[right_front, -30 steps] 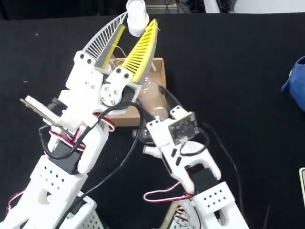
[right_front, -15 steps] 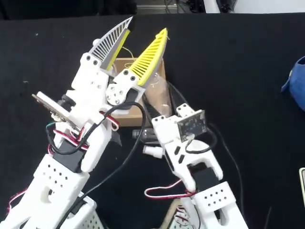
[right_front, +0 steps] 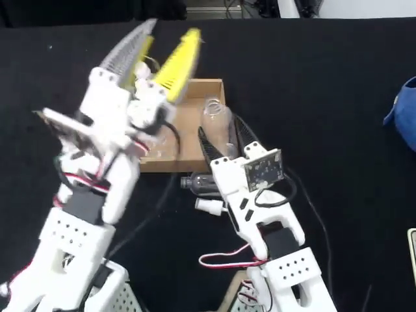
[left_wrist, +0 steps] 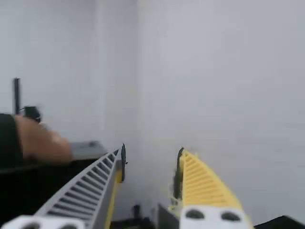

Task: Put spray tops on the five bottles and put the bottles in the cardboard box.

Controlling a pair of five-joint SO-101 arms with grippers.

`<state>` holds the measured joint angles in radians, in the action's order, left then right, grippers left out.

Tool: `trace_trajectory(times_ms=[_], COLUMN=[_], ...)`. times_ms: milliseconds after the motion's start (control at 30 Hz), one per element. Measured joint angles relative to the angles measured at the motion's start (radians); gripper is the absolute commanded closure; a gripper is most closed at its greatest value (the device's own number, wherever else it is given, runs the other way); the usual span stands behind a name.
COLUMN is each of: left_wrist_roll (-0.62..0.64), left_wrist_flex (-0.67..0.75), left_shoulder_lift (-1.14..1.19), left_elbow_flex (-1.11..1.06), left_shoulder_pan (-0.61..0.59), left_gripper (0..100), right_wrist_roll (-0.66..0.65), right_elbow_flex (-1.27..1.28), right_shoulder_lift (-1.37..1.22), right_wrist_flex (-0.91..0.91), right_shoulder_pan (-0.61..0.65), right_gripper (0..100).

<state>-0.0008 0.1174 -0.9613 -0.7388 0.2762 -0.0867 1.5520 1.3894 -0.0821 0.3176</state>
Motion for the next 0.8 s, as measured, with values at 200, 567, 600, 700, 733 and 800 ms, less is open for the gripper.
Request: trace_trajectory(times_ms=[200, 567, 600, 700, 733, 800], left_wrist_roll=[0.000, -0.129, -0.161, -0.247, -0.275, -0.333], left_wrist_flex=[-0.333, -1.316, -1.366, -1.445, -1.456, -1.462], left_shoulder_lift=[0.000, 0.000, 0.000, -0.002, -0.002, -0.002], left_elbow_flex=[-0.002, 0.117, 0.117, 0.081, 0.060, 0.009], left_shoulder_pan=[-0.413, -1.000, -1.045, -1.194, -1.238, -1.323], left_gripper=[92, 92, 92, 92, 92, 91], right_wrist_roll=[0.000, 0.000, 0.000, 0.000, 0.000, 0.000], right_elbow_flex=[0.000, 0.005, 0.008, 0.008, 0.008, 0.008], right_shoulder_lift=[0.000, 0.000, 0.000, 0.000, 0.000, 0.000], right_wrist_flex=[0.000, -0.086, -0.087, -0.087, -0.087, -0.087], right_shoulder_pan=[-0.018, -0.023, -0.023, -0.023, -0.023, -0.023], right_gripper=[98.8, 98.8, 98.8, 98.8, 98.8, 98.8])
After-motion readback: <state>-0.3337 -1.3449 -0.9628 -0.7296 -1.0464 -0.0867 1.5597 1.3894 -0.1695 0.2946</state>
